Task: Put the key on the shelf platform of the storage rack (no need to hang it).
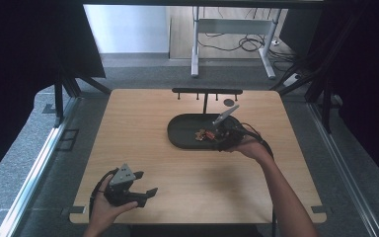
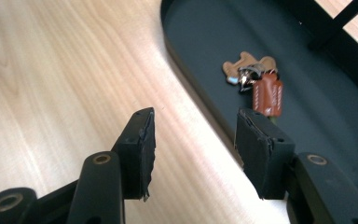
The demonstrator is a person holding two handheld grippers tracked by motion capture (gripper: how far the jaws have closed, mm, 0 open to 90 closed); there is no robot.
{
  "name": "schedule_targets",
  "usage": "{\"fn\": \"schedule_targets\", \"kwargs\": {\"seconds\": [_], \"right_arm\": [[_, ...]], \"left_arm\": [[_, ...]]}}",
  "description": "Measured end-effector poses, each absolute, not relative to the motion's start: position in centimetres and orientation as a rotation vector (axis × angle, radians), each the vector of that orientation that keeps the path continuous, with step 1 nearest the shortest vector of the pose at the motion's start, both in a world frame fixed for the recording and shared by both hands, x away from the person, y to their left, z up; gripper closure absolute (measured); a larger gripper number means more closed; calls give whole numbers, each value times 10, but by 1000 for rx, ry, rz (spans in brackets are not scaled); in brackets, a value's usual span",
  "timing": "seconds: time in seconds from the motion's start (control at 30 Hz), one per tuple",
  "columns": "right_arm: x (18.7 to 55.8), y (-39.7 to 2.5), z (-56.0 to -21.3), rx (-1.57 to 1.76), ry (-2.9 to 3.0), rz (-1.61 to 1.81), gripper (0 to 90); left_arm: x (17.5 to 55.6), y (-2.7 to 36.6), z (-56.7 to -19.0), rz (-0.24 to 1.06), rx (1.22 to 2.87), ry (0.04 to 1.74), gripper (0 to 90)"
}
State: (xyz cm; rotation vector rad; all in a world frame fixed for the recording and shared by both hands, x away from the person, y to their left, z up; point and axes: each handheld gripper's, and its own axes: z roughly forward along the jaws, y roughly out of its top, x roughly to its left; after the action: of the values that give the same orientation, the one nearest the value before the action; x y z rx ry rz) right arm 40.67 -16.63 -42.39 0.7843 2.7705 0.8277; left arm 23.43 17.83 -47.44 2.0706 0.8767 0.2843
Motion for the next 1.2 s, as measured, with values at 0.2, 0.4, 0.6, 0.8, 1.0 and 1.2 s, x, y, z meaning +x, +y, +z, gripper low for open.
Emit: {"fn": "schedule_targets", "kwargs": {"seconds": [0.2,0.4,0.6,0.8,1.0,1.2], "right_arm": [[379,-186,-437,814,2743,892,478],[353,-211,-458,863,2720,938,478],[332,-229,-477,908,2702,969,476],[315,-243,-496,971,2670,1003,479],[308,-249,-503,998,2655,1022,474],[307,-250,-502,996,2632,1047,445]], "left_arm": [[234,177,-474,285,2072,878,226],[234,174,-476,282,2082,876,226],[234,173,-477,281,2085,879,226],[235,172,-478,281,2090,880,226],[236,171,-479,279,2095,882,226],[235,169,-480,277,2102,875,226]]}}
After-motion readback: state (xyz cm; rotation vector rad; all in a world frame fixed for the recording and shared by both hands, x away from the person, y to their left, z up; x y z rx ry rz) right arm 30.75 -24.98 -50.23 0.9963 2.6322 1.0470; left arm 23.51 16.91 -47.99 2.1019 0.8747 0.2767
